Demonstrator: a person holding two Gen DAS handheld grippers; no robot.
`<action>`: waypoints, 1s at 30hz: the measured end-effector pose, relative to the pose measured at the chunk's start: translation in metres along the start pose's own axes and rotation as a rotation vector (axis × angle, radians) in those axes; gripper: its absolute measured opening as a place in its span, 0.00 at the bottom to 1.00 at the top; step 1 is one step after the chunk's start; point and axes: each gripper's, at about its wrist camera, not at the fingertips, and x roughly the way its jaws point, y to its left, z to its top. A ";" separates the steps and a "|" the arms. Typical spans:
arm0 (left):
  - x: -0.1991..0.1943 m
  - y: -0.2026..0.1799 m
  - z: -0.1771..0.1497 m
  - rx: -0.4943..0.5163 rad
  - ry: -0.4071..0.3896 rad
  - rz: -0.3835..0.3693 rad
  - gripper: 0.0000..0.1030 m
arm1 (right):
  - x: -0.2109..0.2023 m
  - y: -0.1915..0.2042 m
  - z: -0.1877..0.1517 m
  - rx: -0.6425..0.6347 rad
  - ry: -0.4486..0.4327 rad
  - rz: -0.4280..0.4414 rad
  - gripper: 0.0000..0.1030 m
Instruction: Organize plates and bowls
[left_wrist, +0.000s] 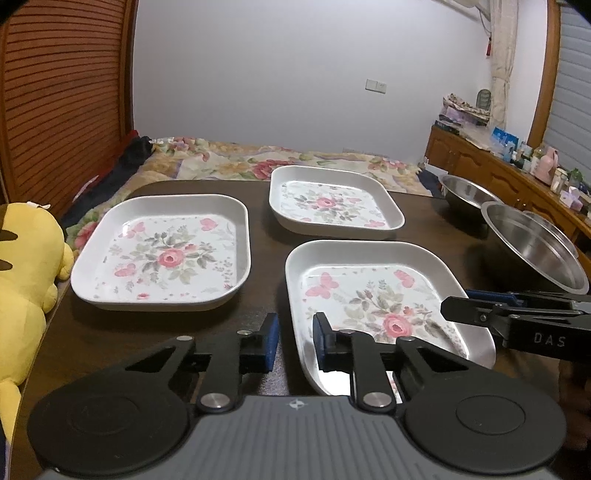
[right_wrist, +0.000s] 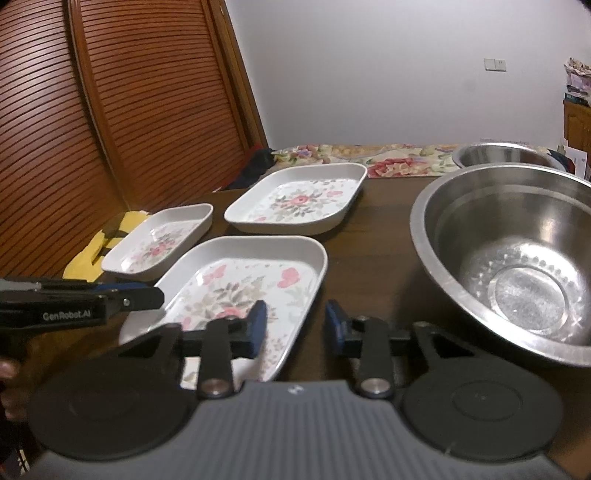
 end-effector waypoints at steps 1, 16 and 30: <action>0.001 0.000 0.000 0.000 0.002 0.003 0.19 | 0.000 0.000 0.000 0.000 0.004 -0.001 0.25; 0.008 0.000 -0.002 0.011 0.016 -0.019 0.10 | 0.002 -0.006 -0.001 0.021 0.023 0.039 0.19; -0.017 0.004 -0.004 0.025 -0.025 -0.081 0.10 | -0.005 0.010 -0.005 -0.061 0.039 -0.019 0.18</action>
